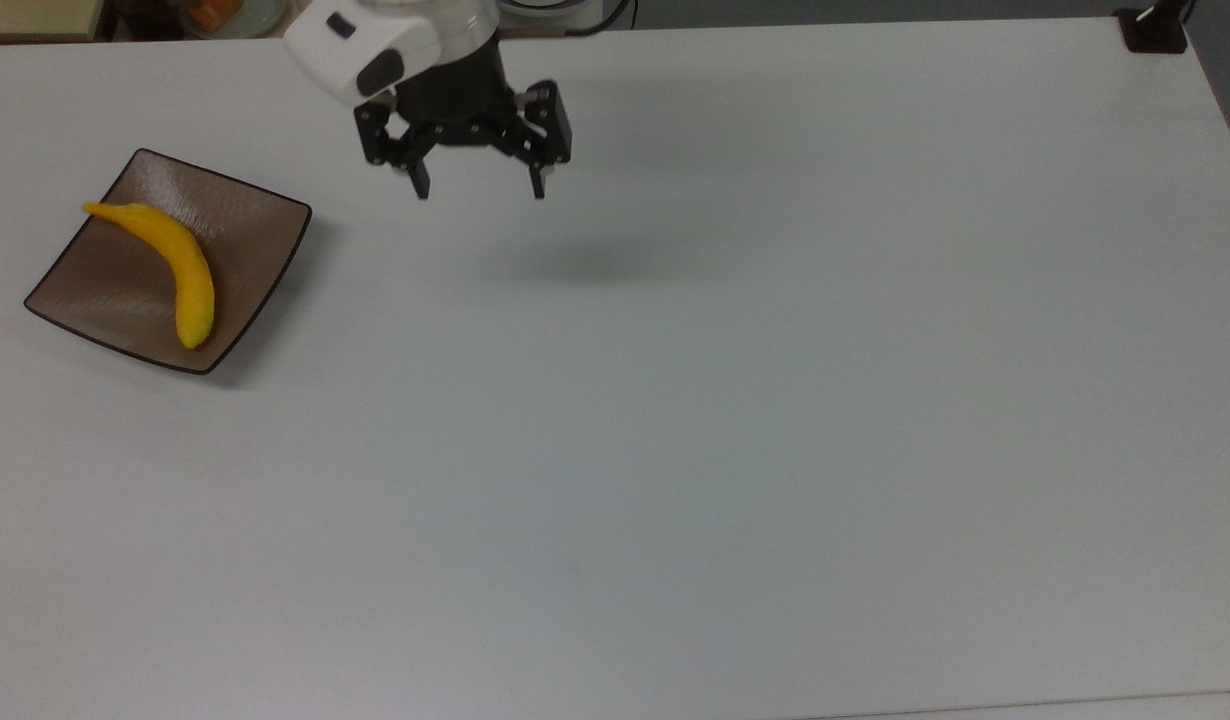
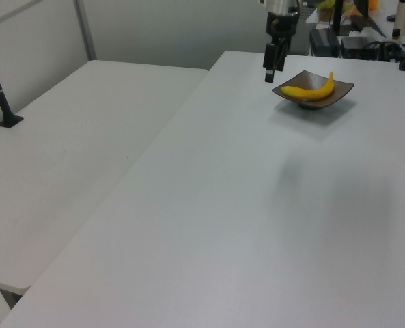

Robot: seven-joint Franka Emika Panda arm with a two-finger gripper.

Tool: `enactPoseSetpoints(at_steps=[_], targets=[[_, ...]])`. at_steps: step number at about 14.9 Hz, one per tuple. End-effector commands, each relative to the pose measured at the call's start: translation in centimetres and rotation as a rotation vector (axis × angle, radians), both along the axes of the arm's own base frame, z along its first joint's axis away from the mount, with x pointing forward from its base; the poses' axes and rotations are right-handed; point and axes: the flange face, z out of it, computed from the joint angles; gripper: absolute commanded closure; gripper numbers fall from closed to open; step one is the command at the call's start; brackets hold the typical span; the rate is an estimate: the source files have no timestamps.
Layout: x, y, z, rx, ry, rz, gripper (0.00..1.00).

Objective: Bananas placed on a ceramic plate

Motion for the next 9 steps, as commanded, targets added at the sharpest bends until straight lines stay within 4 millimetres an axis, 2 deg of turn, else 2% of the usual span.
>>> enactPoseSetpoints(at_steps=[1,4,8,9], targets=[[-3.0,2.3,2.0,-0.018,0.074,-0.001,0.0],[-4.4,2.4,3.9,-0.012,0.045,-0.014,0.0],[-5.0,2.8,3.6,-0.004,0.04,-0.01,0.0],[-5.2,3.7,3.4,-0.023,0.046,0.015,0.0]])
